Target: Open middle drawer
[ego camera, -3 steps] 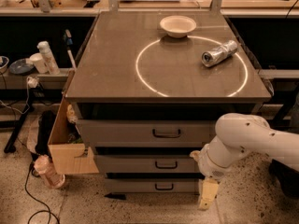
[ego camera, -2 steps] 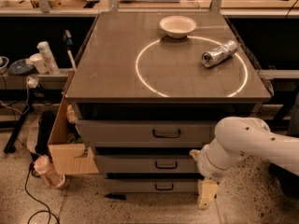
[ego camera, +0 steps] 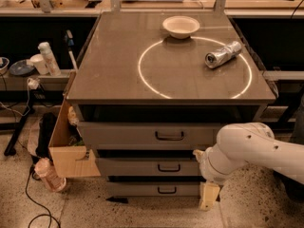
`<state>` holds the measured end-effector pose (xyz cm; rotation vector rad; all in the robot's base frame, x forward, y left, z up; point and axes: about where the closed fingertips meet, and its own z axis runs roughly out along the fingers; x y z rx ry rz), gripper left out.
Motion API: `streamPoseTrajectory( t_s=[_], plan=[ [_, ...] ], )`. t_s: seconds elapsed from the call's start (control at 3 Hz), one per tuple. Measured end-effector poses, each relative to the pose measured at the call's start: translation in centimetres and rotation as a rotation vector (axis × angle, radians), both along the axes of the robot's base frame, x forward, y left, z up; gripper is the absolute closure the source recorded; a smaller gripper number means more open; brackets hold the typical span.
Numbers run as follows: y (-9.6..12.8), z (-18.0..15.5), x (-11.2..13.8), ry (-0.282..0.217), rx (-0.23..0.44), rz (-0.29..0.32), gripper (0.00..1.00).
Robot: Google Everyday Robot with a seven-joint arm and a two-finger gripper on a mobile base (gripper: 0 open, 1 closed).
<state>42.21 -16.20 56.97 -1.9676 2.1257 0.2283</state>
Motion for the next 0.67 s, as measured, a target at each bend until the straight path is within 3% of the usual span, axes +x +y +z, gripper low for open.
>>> streamPoseTrajectory(
  t_s=[0.67],
  plan=[
    [1.1,-2.2,1.0,0.002,0.034,-0.015,0.0]
  ],
)
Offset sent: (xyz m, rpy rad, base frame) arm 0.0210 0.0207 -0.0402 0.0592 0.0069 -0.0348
